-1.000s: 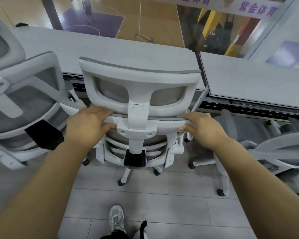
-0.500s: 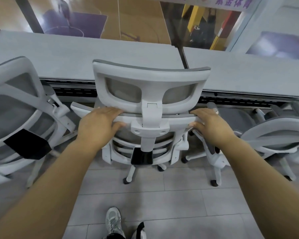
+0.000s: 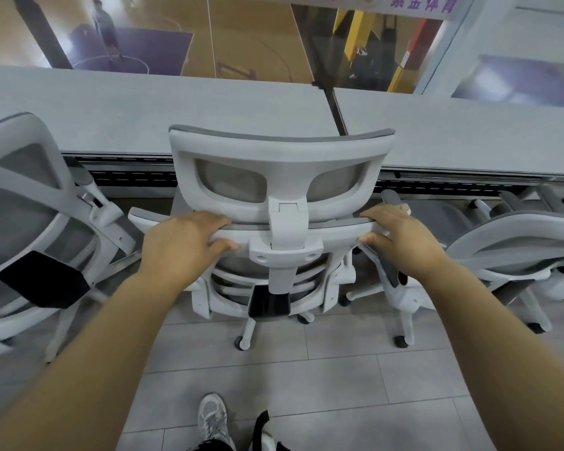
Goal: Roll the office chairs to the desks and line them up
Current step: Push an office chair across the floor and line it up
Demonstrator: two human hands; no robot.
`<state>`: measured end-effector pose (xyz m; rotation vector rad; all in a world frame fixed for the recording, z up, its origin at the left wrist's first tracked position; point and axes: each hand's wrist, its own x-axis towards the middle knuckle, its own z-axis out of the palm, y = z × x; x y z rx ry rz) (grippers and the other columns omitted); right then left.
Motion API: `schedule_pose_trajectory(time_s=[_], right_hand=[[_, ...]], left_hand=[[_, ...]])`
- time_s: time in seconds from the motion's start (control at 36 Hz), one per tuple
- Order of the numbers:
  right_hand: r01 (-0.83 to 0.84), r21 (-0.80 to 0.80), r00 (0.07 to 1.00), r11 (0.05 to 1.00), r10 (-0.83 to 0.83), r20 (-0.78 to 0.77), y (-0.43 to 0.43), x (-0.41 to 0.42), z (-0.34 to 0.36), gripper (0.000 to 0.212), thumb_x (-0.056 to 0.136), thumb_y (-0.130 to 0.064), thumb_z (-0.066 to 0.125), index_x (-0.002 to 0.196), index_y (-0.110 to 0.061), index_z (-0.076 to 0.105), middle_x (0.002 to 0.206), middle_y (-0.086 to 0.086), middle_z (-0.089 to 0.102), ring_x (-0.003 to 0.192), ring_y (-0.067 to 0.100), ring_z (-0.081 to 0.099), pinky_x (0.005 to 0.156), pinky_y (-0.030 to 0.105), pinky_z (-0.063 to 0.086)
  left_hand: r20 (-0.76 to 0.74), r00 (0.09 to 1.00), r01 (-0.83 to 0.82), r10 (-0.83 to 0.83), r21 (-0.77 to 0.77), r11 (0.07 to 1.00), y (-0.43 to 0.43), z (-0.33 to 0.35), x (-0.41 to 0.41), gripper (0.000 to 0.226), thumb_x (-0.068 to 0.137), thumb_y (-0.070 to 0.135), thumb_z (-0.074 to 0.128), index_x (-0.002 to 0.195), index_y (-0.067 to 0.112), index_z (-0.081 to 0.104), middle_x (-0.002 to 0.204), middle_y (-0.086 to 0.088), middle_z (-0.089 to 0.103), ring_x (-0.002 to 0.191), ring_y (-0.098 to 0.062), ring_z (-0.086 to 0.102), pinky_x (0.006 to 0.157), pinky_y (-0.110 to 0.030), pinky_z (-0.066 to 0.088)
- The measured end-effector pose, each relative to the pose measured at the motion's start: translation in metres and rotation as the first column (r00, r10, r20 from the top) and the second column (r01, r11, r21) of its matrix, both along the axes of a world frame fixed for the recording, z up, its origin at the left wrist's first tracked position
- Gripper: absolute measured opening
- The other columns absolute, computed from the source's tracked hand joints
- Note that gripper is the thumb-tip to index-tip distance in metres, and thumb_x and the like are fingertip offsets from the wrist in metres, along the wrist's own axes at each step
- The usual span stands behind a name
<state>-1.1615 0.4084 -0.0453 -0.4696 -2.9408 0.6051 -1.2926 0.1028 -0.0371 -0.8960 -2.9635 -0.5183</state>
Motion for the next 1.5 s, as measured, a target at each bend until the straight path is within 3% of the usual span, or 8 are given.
schedule_pose_trajectory(time_s=[0.47,0.81,0.97,1.08,1.17,1.31,1.42,1.5], right_hand=[[0.016,-0.015,0.999,1.000,-0.015,0.038,-0.005,0.002,0.003,0.045,0.088,-0.032,0.062,0.130,-0.020,0.052,0.135,-0.001,0.050,0.124,0.020,0.043,0.098,0.036,0.040],[0.010,0.096,0.963,0.995,-0.035,0.267,-0.031,0.009,0.052,0.050,0.088,-0.046,0.058,0.133,-0.026,0.047,0.138,0.001,0.045,0.119,0.023,0.049,0.091,0.038,0.043],[-0.110,0.043,0.934,0.993,0.089,0.345,-0.065,0.013,0.090,0.052,0.085,-0.053,0.057,0.132,-0.034,0.045,0.131,-0.007,0.052,0.114,0.014,0.052,0.092,0.032,0.044],[-0.211,0.052,0.917,0.976,0.179,0.355,-0.097,0.009,0.111,0.055,0.083,-0.058,0.056,0.133,-0.037,0.042,0.133,-0.012,0.051,0.116,0.012,0.050,0.094,0.031,0.043],[-0.277,0.069,0.902,0.958,0.234,0.362,-0.122,0.001,0.124,0.056,0.084,-0.058,0.055,0.134,-0.038,0.040,0.133,-0.014,0.050,0.115,0.011,0.051,0.094,0.031,0.043],[-0.374,0.054,0.862,0.926,0.326,0.389,-0.168,-0.020,0.136,0.055,0.082,-0.059,0.056,0.131,-0.037,0.043,0.129,-0.012,0.052,0.111,0.010,0.051,0.089,0.029,0.043],[-0.449,0.077,0.834,0.890,0.387,0.392,-0.209,-0.050,0.135,0.057,0.082,-0.060,0.057,0.131,-0.034,0.043,0.127,-0.007,0.055,0.114,0.013,0.052,0.095,0.036,0.045],[-0.481,0.090,0.821,0.872,0.412,0.396,-0.244,-0.076,0.131,0.056,0.081,-0.060,0.058,0.129,-0.034,0.045,0.125,-0.007,0.056,0.112,0.015,0.053,0.093,0.038,0.046]], left_hand=[[0.002,1.000,0.018,-0.018,0.021,1.000,-0.003,-0.002,0.004,0.040,0.084,0.042,0.063,0.120,0.025,0.061,0.124,0.006,0.062,0.115,-0.021,0.054,0.084,-0.038,0.047],[0.046,0.999,-0.004,0.013,-0.201,0.980,-0.032,0.021,0.012,0.053,0.086,0.050,0.056,0.133,0.030,0.045,0.141,0.013,0.041,0.122,-0.014,0.046,0.085,-0.032,0.045],[0.073,0.994,-0.063,0.086,-0.264,0.962,-0.066,0.036,0.017,0.035,0.085,0.052,0.052,0.119,0.041,0.053,0.110,0.011,0.054,0.102,-0.013,0.054,0.073,-0.031,0.047],[0.070,0.989,-0.109,0.131,-0.255,0.961,-0.093,0.040,0.014,0.020,0.084,0.059,0.050,0.097,0.044,0.052,0.115,0.011,0.058,0.102,-0.015,0.056,0.079,-0.036,0.050],[0.089,0.976,-0.169,0.200,-0.269,0.948,-0.115,0.041,0.011,0.034,0.084,0.060,0.051,0.108,0.037,0.056,0.116,0.009,0.059,0.104,-0.016,0.056,0.082,-0.036,0.050],[0.125,0.956,-0.228,0.265,-0.255,0.940,-0.157,0.043,0.007,0.019,0.084,0.056,0.053,0.083,0.037,0.051,0.099,0.005,0.062,0.086,-0.017,0.055,0.064,-0.029,0.039],[0.125,0.933,-0.302,0.336,-0.231,0.925,-0.202,0.040,-0.006,0.028,0.083,0.055,0.057,0.100,0.034,0.061,0.100,0.008,0.064,0.093,-0.018,0.059,0.063,-0.029,0.042],[0.137,0.915,-0.343,0.379,-0.230,0.911,-0.241,0.038,-0.022,0.029,0.082,0.054,0.059,0.103,0.034,0.061,0.103,0.005,0.064,0.095,-0.019,0.058,0.076,-0.034,0.051]])
